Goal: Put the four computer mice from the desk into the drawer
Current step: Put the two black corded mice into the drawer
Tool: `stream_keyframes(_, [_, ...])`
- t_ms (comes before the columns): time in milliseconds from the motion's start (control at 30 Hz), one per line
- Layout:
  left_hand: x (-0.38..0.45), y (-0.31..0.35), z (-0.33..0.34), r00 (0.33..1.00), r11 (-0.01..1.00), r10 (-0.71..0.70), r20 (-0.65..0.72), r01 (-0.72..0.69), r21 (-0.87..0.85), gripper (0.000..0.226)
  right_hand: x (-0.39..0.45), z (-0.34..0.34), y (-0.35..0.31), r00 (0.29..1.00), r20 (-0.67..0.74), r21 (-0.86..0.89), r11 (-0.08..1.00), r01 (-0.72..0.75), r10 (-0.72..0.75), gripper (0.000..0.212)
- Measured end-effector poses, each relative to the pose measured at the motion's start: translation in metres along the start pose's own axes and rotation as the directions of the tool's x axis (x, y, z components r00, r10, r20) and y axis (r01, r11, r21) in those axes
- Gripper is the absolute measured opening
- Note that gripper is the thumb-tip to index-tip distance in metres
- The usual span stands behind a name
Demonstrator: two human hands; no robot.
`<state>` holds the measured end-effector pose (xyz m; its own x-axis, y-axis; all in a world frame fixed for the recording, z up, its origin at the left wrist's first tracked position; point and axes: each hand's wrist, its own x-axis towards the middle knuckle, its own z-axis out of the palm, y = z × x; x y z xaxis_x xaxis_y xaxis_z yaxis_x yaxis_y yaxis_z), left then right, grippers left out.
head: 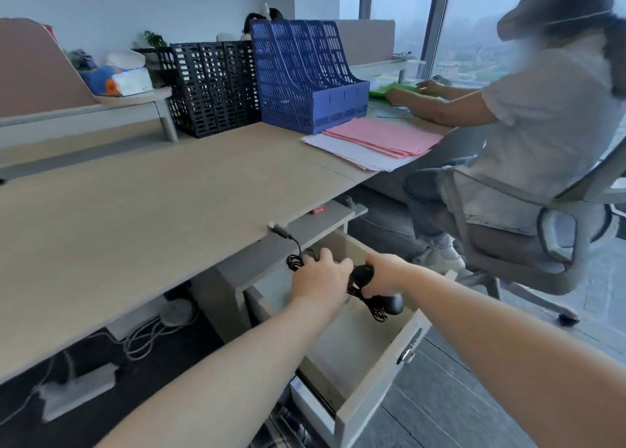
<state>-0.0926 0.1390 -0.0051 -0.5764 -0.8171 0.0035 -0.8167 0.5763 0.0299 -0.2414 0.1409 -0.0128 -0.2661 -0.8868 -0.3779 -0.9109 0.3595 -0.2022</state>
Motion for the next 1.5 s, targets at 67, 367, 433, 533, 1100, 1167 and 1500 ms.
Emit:
stream_keyframes(67, [-0.004,0.008,0.019,0.999,1.0,-0.007,0.047,0.008,-0.008,0.037,0.002,0.011,0.008,1.0,0.021,-0.011,1.0,-0.015,0.015,0.058])
stream_keyframes(367, [0.004,0.023,0.085,0.978,0.997,-0.07,0.199,0.074,-0.015,0.045,0.024,0.041,0.018,0.997,0.072,-0.021,1.0,0.002,-0.001,0.057])
stream_keyframes(433, [0.006,0.024,0.093,0.976,0.996,-0.072,0.206,0.081,-0.034,0.046,0.029,0.049,0.019,0.997,0.075,-0.022,1.0,0.006,-0.004,0.055])
stream_keyframes(533, [0.007,0.023,0.103,0.972,0.995,-0.072,0.226,0.084,-0.044,0.049,0.035,0.063,0.023,0.995,0.097,-0.021,1.0,0.008,-0.006,0.054])
stream_keyframes(1100, [0.003,0.032,0.124,0.927,0.985,-0.049,0.371,0.107,-0.138,0.052,0.047,0.086,0.025,0.992,0.128,-0.147,0.989,0.014,0.005,0.053])
stream_keyframes(1167, [0.003,0.032,0.124,0.931,0.988,-0.045,0.362,0.095,-0.123,0.059,0.046,0.086,0.025,0.992,0.123,-0.15,0.989,0.011,0.007,0.044])
stream_keyframes(1500, [0.005,0.023,0.101,0.964,0.997,-0.072,0.257,0.073,0.005,0.044,0.01,0.066,0.016,0.955,-0.272,0.042,0.993,-0.11,0.117,0.029])
